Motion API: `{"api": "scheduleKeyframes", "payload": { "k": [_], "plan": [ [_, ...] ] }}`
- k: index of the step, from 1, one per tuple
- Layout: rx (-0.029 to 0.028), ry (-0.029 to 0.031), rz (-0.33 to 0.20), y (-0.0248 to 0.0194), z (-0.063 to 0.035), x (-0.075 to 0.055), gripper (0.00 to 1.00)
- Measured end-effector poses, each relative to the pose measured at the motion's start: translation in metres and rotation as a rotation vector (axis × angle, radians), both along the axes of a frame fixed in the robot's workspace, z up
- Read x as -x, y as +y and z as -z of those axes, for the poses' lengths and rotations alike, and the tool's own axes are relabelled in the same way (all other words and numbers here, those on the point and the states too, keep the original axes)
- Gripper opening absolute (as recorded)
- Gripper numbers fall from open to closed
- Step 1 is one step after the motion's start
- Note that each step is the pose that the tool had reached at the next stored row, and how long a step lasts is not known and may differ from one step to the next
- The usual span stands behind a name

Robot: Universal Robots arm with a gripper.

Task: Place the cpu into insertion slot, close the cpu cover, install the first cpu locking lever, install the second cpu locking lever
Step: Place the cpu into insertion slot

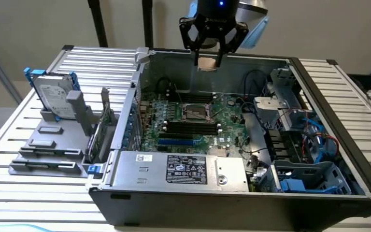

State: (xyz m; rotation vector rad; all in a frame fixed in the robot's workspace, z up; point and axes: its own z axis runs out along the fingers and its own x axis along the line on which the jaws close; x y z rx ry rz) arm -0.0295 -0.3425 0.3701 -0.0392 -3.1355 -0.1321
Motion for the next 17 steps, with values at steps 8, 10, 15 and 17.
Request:
{"api": "scheduleKeyframes", "payload": {
  "k": [8,10,15,17],
  "plan": [
    [0.0079,-0.0043,-0.002,0.0138,0.014,0.0,0.55],
    [0.0088,-0.0044,-0.003,0.0149,0.0177,0.0,0.55],
    [0.0099,-0.0046,-0.005,0.018,0.0268,0.0,0.55],
    [0.0101,-0.0046,-0.007,0.0191,0.0304,0.0,0.55]
  ]
}}
